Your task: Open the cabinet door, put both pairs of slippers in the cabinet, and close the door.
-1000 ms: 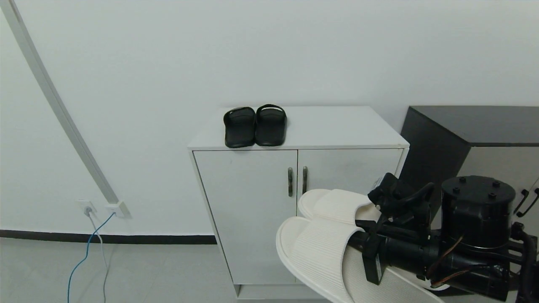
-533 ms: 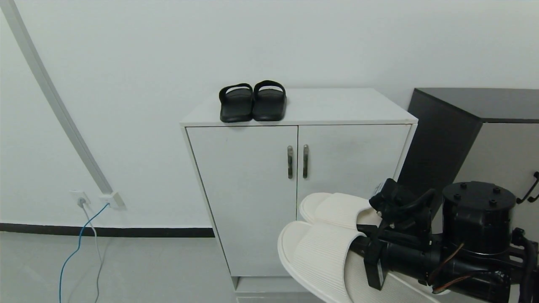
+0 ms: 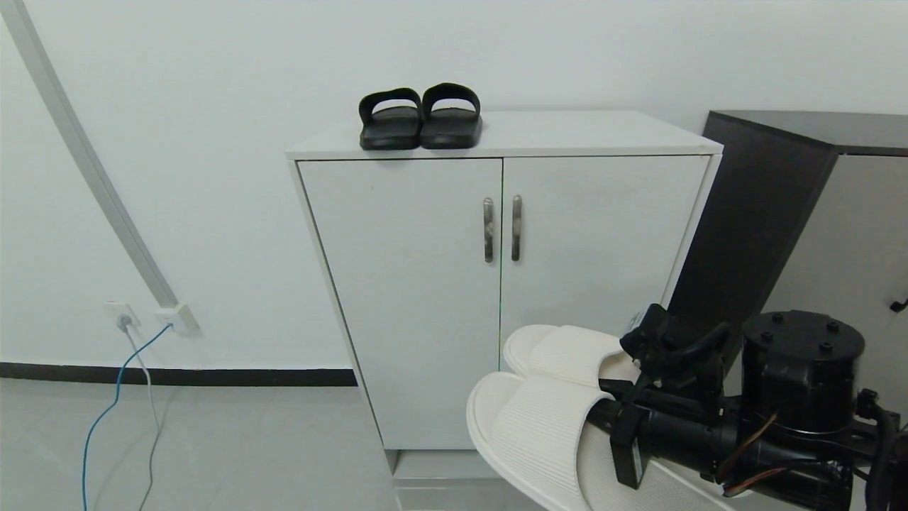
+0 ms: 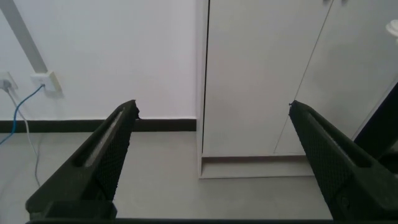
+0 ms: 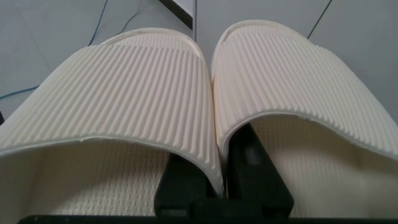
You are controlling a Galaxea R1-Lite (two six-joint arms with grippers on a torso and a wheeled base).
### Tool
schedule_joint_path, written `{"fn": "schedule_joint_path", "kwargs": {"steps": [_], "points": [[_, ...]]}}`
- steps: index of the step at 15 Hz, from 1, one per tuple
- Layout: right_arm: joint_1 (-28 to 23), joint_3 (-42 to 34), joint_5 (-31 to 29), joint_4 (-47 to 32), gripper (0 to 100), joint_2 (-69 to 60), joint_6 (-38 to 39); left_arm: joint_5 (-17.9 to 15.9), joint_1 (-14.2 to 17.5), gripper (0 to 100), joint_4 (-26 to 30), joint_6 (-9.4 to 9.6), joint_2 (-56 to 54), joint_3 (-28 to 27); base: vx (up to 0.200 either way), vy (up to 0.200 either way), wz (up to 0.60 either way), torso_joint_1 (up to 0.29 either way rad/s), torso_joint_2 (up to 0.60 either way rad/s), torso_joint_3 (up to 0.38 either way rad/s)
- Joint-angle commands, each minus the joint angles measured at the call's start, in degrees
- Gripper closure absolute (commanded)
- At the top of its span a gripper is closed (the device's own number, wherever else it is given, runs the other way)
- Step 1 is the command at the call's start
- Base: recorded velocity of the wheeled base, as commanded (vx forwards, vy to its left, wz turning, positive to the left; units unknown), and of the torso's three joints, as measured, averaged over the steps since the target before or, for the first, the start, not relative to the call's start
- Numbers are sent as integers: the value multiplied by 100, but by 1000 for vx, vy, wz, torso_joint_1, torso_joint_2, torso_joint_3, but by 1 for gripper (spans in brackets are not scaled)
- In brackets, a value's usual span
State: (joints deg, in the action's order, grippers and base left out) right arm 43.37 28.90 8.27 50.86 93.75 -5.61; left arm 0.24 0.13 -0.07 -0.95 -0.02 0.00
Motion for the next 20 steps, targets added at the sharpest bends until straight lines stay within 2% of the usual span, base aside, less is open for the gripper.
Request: {"fn": "schedule_joint_path", "kwargs": {"steps": [1,5,12,14,16,17,18,19,20], "points": [[4,-16,8,3,100,39,-2,2,4,0,-1,-2,11,0,0,0,0,-56,456,383],[4,-16,8,3,100,39,-11,-7,4,0,-1,-2,11,0,0,0,0,-28,370,327],[31,-60,8,3,100,30,-11,11,13,0,-1,60,2,0,0,0,0,0,0,0],[31,-69,8,3,100,3,-54,37,13,0,-28,245,2,-18,0,0,0,0,0,0],[31,-69,0,12,100,-5,-90,28,4,0,-28,253,29,-18,0,0,0,0,0,0],[31,-104,-27,47,100,-14,-107,2,4,0,-37,394,108,-18,0,0,0,0,0,0],[22,-113,-27,82,100,-5,-107,-33,4,0,-37,693,196,-53,0,0,0,0,0,0],[22,-122,0,91,100,-5,-90,-112,4,0,-133,596,574,-492,0,0,0,0,0,0],[22,-122,0,100,100,12,-90,-332,-5,0,-186,245,1048,-1002,0,0,0,0,0,0]]}}
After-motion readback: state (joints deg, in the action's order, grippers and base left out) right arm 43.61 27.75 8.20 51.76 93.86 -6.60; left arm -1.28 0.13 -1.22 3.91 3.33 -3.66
